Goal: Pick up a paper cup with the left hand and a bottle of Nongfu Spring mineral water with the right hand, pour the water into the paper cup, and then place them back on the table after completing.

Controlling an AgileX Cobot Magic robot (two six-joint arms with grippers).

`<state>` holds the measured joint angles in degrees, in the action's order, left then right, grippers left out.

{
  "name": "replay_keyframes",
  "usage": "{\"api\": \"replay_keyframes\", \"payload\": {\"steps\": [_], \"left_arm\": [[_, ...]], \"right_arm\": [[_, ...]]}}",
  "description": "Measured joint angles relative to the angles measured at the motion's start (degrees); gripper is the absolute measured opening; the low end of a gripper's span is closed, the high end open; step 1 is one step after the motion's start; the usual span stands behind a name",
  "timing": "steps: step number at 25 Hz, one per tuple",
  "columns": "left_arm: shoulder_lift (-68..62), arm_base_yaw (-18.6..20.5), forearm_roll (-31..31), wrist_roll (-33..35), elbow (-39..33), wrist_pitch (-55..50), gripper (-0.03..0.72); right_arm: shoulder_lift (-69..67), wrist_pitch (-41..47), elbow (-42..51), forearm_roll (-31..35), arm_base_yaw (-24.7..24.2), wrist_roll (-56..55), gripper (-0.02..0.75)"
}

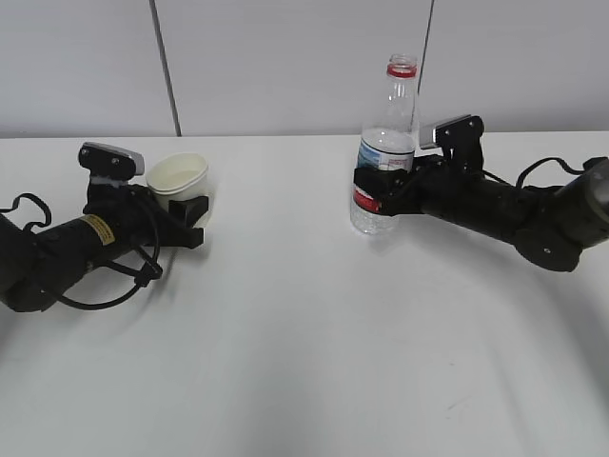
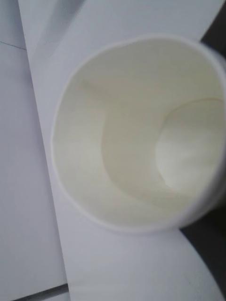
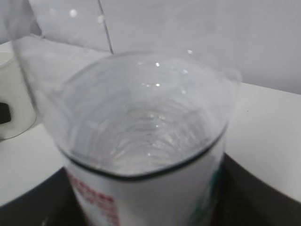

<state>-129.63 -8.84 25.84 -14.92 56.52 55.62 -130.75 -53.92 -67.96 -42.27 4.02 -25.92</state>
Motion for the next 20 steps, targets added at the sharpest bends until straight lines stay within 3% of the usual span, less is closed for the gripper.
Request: {"api": "replay_keyframes", "payload": {"steps": [8,20], "left_arm": [[-0.09,0.0,-0.41,0.0,0.0,0.21,0.393],[-0.45,0.0,-3.47,0.05,0.0,1.35,0.526]], "right_arm": [[0.0,0.0,0.0,0.0,0.0,0.0,0.449],[-0.09,0.0,0.0,0.13,0.0,0.0,0.448]]}}
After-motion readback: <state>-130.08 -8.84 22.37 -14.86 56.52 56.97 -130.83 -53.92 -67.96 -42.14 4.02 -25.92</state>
